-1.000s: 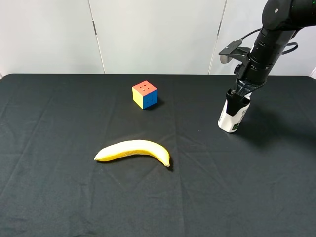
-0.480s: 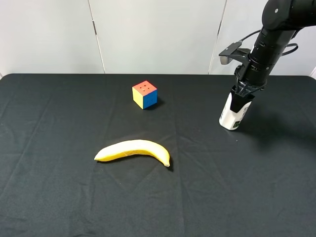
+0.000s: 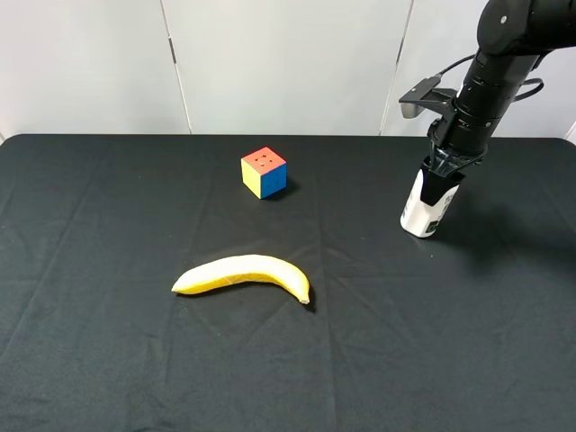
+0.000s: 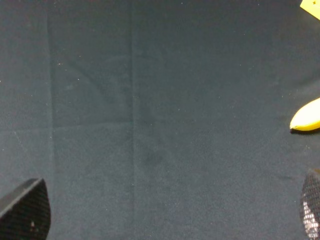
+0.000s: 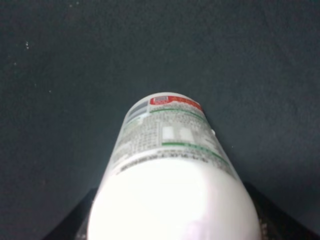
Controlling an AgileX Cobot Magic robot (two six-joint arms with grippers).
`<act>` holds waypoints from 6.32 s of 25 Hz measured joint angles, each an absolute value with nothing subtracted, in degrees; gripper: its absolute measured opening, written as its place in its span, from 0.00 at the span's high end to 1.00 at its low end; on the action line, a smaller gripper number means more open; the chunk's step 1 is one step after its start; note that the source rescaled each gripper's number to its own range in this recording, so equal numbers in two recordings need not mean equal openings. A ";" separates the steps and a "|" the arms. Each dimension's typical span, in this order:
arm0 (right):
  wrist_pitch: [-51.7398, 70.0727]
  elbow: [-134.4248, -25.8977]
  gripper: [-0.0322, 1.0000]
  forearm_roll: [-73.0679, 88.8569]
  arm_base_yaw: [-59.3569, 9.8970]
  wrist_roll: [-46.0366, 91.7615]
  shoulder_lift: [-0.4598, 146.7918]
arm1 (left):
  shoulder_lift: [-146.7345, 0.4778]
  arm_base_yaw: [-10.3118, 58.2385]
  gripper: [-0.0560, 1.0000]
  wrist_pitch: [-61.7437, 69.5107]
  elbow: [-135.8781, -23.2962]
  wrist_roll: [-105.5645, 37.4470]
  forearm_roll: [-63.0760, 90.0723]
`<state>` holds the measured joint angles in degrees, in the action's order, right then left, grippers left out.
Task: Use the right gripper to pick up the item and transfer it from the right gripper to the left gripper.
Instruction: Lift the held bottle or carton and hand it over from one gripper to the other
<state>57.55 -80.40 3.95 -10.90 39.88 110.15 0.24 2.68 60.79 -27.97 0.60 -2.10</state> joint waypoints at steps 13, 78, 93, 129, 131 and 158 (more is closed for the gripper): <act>67.66 -82.72 0.94 7.86 -10.90 35.95 102.69 | 0.24 2.68 0.00 60.79 -27.97 0.60 -2.04; 68.74 -83.39 0.94 31.22 -37.42 20.35 91.36 | -2.49 2.68 0.00 59.90 -30.41 -7.09 3.34; 64.50 -83.39 0.94 32.95 -33.09 21.19 91.36 | -23.76 5.37 0.00 51.97 -37.62 -24.24 9.22; 64.74 -83.39 0.94 41.76 -28.55 24.62 91.36 | -69.15 46.13 0.00 17.50 -46.67 -32.43 12.16; 64.75 -83.39 0.94 42.15 -28.55 24.62 91.36 | -70.64 46.52 0.00 15.43 -46.71 -32.43 12.10; 64.90 -83.39 0.94 45.39 -28.55 24.43 91.36 | -76.41 46.61 0.49 0.87 -46.71 -30.86 11.98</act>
<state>64.90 -83.39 45.39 -28.55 24.43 91.36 -76.41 46.61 0.87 -46.71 -30.86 11.98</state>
